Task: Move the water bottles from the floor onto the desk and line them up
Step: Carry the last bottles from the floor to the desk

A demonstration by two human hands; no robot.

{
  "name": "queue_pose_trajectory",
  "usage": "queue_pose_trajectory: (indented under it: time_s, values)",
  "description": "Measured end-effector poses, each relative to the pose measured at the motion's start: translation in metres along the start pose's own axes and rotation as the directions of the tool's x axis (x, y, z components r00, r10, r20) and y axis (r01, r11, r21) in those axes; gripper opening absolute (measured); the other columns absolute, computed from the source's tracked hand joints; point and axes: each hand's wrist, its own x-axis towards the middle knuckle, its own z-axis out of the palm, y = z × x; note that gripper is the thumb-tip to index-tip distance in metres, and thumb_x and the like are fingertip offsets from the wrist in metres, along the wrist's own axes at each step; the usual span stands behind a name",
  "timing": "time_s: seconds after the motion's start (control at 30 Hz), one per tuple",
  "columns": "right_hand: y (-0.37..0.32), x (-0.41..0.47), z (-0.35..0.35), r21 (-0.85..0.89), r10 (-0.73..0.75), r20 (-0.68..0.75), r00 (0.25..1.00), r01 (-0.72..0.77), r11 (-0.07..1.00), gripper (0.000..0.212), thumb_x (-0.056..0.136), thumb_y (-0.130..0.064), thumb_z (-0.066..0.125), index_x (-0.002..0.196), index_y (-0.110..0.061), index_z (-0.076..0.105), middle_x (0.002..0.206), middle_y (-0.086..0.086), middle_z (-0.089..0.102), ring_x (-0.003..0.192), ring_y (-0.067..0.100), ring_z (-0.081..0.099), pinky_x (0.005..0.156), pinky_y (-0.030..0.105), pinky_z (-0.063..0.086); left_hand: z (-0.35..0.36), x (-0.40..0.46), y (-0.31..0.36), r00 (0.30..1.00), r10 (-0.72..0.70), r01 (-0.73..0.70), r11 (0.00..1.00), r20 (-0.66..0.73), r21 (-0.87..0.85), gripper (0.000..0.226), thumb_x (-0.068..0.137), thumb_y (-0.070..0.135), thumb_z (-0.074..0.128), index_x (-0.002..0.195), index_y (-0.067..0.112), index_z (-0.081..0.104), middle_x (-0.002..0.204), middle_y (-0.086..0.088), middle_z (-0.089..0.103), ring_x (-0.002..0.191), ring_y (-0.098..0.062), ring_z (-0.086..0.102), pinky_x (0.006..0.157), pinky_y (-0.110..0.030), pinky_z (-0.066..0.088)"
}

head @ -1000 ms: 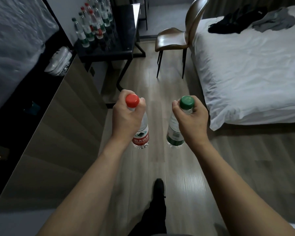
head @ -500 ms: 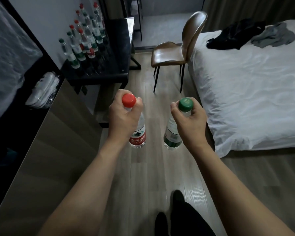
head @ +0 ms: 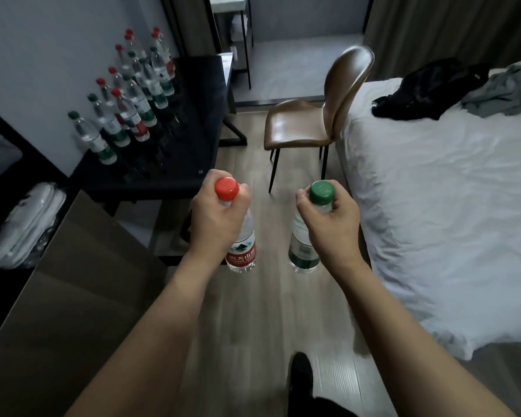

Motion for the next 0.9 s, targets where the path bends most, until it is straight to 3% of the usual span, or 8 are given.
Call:
queue_pose_trajectory:
  time_s: [0.17,0.3,0.43,0.7,0.9]
  values:
    - [0.011,0.082,0.017,-0.013,-0.015,-0.003,1.000,0.014,1.000,0.017,0.085,-0.023,0.071,0.076,-0.017,0.058,0.068,-0.006,0.058,0.064,0.004,0.053,0.064,0.022,0.045,0.037,0.074,-0.012,0.999,0.018,-0.019,1.000,-0.032,-0.014,0.017,0.084,0.029,0.061,0.079,0.037,0.047,0.074,-0.015,0.064,0.069,-0.029,0.063,0.070,-0.044,0.054]
    - [0.033,0.133,0.037,0.003,0.003,0.005,1.000,-0.003,1.000,0.018,0.085,-0.022,0.071,0.077,-0.013,0.058,0.069,-0.002,0.059,0.064,0.007,0.053,0.064,0.027,0.046,0.063,0.125,-0.036,0.999,0.020,-0.021,1.000,-0.044,-0.012,0.019,0.083,0.031,0.063,0.078,0.043,0.049,0.074,-0.008,0.065,0.068,-0.019,0.064,0.065,-0.019,0.051]
    - [0.059,0.186,0.064,-0.016,0.005,0.002,1.000,-0.005,1.000,0.017,0.085,-0.022,0.071,0.075,-0.015,0.058,0.069,0.001,0.060,0.064,0.007,0.053,0.064,0.027,0.046,0.090,0.178,-0.064,1.000,0.022,-0.022,1.000,-0.006,-0.011,0.017,0.084,0.032,0.062,0.079,0.041,0.049,0.074,-0.007,0.065,0.071,-0.021,0.064,0.068,-0.025,0.055]
    - [0.092,0.314,0.131,-0.074,-0.026,-0.009,1.000,0.026,0.997,0.020,0.084,-0.019,0.071,0.071,-0.027,0.057,0.066,-0.018,0.060,0.062,-0.002,0.053,0.063,0.014,0.042,0.133,0.317,-0.107,0.999,0.047,-0.047,0.997,0.004,-0.053,0.014,0.086,0.030,0.063,0.082,0.030,0.050,0.075,-0.008,0.063,0.071,-0.021,0.064,0.068,-0.031,0.055]
    - [0.106,0.393,0.166,-0.064,-0.052,-0.023,0.998,0.051,0.997,0.015,0.083,-0.025,0.069,0.072,-0.022,0.059,0.068,-0.011,0.062,0.063,-0.001,0.054,0.063,0.015,0.043,0.160,0.404,-0.123,0.993,0.114,-0.116,0.991,-0.024,-0.063,0.019,0.087,0.025,0.064,0.079,0.033,0.048,0.073,-0.003,0.060,0.068,-0.017,0.060,0.065,-0.019,0.049]
